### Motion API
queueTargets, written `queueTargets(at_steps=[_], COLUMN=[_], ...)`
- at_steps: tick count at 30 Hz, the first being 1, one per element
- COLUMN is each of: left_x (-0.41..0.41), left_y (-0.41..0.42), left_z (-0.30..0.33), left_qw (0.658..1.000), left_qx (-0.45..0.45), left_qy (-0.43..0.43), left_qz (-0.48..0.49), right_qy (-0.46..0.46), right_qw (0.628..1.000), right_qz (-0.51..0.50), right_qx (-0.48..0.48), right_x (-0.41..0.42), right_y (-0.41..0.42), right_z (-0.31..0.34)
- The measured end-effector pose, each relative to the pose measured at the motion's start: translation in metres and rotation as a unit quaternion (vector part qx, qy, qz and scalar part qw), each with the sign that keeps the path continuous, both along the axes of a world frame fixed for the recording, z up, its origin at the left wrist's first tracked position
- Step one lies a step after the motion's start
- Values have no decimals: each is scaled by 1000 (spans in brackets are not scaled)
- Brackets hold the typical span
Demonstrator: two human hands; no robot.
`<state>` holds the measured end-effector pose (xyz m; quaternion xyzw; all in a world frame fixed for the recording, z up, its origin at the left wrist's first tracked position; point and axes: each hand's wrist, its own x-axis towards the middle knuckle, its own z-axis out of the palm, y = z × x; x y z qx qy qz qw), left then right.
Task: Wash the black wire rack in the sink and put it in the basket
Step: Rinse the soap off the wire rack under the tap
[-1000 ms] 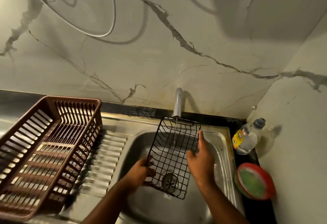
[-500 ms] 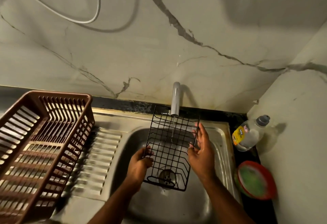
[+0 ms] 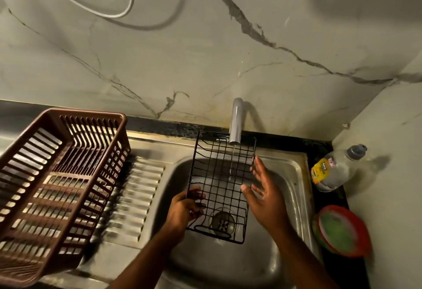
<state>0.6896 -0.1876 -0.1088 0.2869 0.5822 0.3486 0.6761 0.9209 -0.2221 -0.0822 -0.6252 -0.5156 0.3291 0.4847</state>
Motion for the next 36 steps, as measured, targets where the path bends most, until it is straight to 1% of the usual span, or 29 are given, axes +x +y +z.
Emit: queueTargets(at_steps=[4,8,9,10,12,13,14,15,16,17,18,19,21,22,23,24,25,26,27,28,29,30,31,32,34,35,36], left_x=[7,16,18,22,32,38,45,52,60,68,75,81,89,91,89,84,79,71,62,51,39,28,18,10,4,4,6], left_y=[-4,-9,-10,-13,-18,-20,-24,-29,-35,-41,-46,-52,-61,-65,-68,-70,-72,-71,-67,-60,-50,-39,-28,-17,-2,3,6], left_z=[3,7,10,13,19,22,22,27,31,37,40,46,51,55,57,55,58,54,50,40,30,18,11,2,-4,2,7], left_qw=[999,999,999,999,997,994,991,986,979,970,958,948,924,913,912,920,937,952,959,961,962,966,975,984,991,988,987], left_qx=[-26,-24,-20,-13,7,20,34,48,63,83,98,108,115,127,145,161,178,192,196,187,161,123,61,-6,-124,-151,-156], left_qy=[1,22,37,46,79,102,126,152,181,216,254,288,355,377,374,345,291,236,202,195,204,210,201,172,55,6,-32], left_qz=[-24,-19,-15,-13,-11,-15,-26,-46,-67,-80,-85,-82,-81,-87,-91,-88,-70,-31,14,58,85,91,75,52,1,-16,-34], right_qy=[-20,-15,-47,-110,-241,-268,-252,-189,-92,13,98,155,203,223,258,305,350,381,402,414,422,431,442,451,461,462,460], right_qw=[1000,998,998,992,963,955,964,981,992,990,980,971,963,956,944,928,910,896,886,880,876,872,867,863,859,859,860], right_qz=[0,-5,-26,-56,-113,-119,-89,-30,36,82,99,89,21,-7,-22,-28,-29,-31,-31,-28,-26,-24,-21,-18,-21,-25,-32], right_qx=[-4,-55,-42,-13,38,37,16,-23,-73,-113,-143,-157,-175,-190,-204,-214,-221,-227,-230,-231,-231,-229,-227,-225,-220,-220,-221], right_x=[12,26,27,26,18,10,0,-10,-19,-27,-34,-38,-41,-39,-36,-32,-27,-22,-18,-14,-12,-12,-12,-13,-14,-14,-13], right_y=[-16,-31,-36,-41,-51,-54,-55,-54,-49,-43,-35,-28,-17,-15,-13,-12,-12,-13,-14,-15,-17,-18,-19,-19,-18,-18,-17], right_z=[4,-8,-8,-8,-2,3,11,21,28,34,37,38,38,39,41,42,45,45,45,43,42,40,41,40,39,37,34])
